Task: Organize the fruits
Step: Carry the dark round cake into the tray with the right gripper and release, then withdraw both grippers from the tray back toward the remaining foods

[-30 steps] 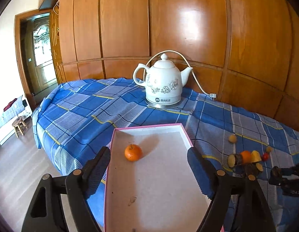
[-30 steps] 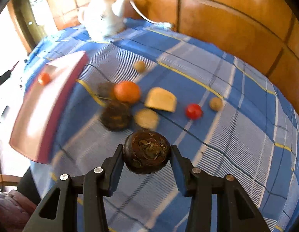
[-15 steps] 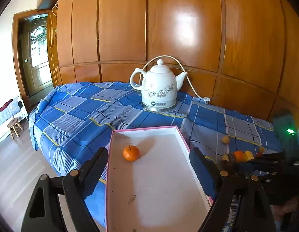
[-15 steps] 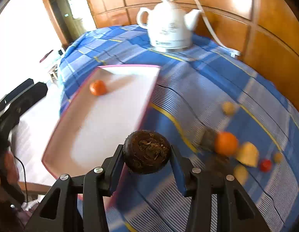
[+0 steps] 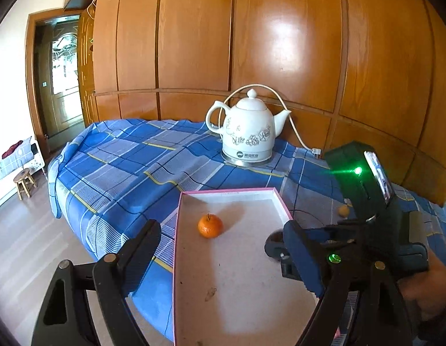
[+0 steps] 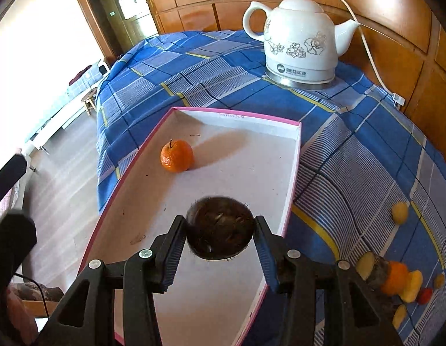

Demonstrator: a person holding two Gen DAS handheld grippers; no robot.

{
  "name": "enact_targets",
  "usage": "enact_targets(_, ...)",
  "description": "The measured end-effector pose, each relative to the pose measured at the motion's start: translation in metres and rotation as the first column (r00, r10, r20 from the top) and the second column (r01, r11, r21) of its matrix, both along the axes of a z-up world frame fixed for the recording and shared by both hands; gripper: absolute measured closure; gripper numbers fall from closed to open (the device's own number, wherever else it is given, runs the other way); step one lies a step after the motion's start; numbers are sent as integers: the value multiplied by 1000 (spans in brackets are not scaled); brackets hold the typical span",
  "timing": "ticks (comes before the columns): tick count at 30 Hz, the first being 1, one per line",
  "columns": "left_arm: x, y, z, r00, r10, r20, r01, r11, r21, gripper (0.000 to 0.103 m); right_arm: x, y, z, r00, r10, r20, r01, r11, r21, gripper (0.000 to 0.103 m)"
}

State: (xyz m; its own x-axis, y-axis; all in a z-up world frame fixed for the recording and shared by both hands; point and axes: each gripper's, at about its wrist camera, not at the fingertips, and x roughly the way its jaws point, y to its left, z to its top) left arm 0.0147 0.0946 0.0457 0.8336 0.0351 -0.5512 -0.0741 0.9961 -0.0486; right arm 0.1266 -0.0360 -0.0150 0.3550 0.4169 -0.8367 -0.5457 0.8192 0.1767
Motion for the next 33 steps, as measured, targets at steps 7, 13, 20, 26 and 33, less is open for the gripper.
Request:
enact_targets(7,1,-12,-4,999,-48,-18,48,999,0,16,-7,-22,4,999,-46,17,46,999,17,54)
enact_targets(13,2,-30,-10,993,-104,-48,105,994,19,16,-17,-61,14,991,-122,50,121,992,30,54)
enact_targets(20,3,-57,-16,981,-177,-76,182,982,54,16,-33,-100,22,981,-175,85,173,985,20,54)
enact_targets(26,0,-78,-16,973,-220,-75,226,971,81,16,-46,-129,24,972,-215,94,214,977,22,54)
enact_targets(33,-1,-92,-17,965,-249,-87,258,960,107,16,-53,-155,34,961,-247,126,246,969,19,54)
